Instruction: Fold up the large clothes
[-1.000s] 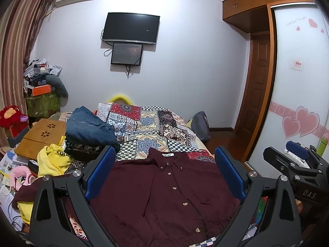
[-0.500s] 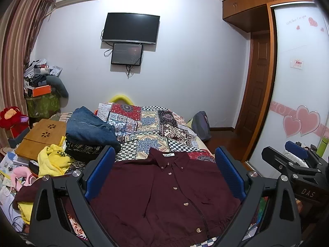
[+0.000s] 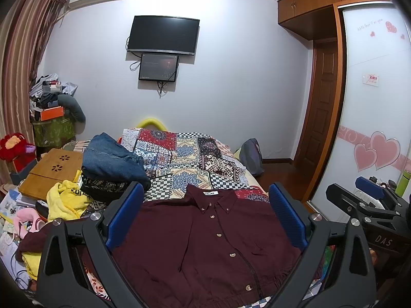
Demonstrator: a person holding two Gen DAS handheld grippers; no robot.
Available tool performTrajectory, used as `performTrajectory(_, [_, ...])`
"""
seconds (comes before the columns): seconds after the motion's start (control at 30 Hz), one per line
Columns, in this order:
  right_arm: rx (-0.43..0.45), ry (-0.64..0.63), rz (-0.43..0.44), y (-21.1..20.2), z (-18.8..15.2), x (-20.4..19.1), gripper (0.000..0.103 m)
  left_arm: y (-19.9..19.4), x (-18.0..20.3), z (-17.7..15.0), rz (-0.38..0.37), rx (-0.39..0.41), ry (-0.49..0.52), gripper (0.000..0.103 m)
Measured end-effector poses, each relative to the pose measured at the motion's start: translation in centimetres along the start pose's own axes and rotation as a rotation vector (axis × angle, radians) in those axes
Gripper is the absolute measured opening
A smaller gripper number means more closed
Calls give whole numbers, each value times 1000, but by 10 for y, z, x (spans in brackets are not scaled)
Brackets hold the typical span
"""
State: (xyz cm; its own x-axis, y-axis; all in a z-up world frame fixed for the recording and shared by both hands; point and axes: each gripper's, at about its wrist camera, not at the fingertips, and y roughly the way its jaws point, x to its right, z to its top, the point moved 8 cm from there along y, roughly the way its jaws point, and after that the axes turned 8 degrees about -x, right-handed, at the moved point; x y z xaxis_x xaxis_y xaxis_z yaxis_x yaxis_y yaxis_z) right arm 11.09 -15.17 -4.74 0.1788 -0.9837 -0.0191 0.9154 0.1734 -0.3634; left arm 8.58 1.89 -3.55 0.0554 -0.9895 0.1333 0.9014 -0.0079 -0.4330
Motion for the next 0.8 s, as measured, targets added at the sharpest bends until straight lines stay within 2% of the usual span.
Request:
performTrajectory(0.5, [-36,10,-2,13,-2,5,103,17,-9,0,24,-19,-3,99])
performTrajectory(0.7, [-70,10,-7,32,-1,8,103,29,-44,11,113,-5,-19,99])
performTrajectory(0.8, [-97,16,-8,49,-2,12,103,37,-85,17,183,3,-77,99])
